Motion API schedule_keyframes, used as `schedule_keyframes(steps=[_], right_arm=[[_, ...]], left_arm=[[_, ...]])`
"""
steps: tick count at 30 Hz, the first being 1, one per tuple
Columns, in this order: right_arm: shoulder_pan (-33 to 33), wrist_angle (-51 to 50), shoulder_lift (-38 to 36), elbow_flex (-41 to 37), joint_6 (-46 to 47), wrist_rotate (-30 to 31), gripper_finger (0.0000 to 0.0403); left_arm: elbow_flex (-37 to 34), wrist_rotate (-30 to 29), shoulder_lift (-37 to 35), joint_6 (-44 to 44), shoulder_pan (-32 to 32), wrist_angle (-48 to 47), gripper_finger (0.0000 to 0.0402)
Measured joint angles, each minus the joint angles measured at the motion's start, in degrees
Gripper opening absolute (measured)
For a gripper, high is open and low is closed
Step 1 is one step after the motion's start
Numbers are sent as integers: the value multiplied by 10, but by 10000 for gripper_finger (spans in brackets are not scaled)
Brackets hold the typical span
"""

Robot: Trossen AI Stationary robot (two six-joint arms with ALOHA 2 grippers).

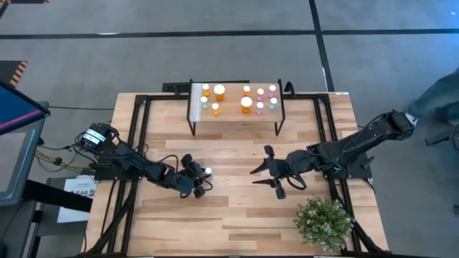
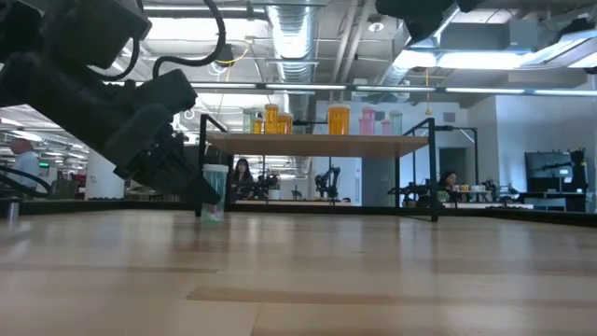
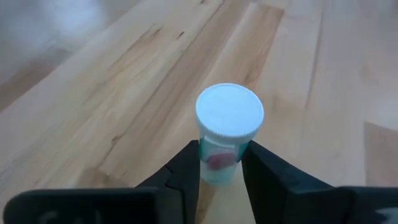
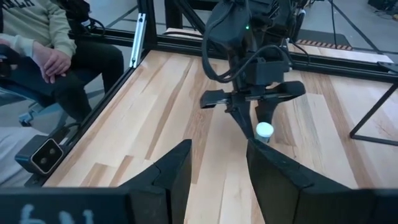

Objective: Pick and place medicine bottles onto shelf by color
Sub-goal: Put the green pill bottle on the shelf

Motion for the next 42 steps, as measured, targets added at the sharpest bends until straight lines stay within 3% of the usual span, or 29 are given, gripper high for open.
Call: schedule_keyframes(steps=[12, 20, 25, 33, 42], right_arm=[[-23, 13, 0, 0, 13, 0, 198], [-47, 27, 4, 0, 25, -2, 245], [-56, 83, 51, 3, 30, -6, 270], [-77, 84, 137, 36, 31, -24, 272], [-93, 82, 187, 70, 42, -87, 271]], left_arm=[[29, 15, 0, 23, 0, -1, 85], [83, 24, -1, 80, 0, -7, 85], [123, 57, -1, 115, 13, -18, 85], [181, 99, -1, 143, 35, -64, 85], [206, 99, -1, 151, 38, -94, 84]])
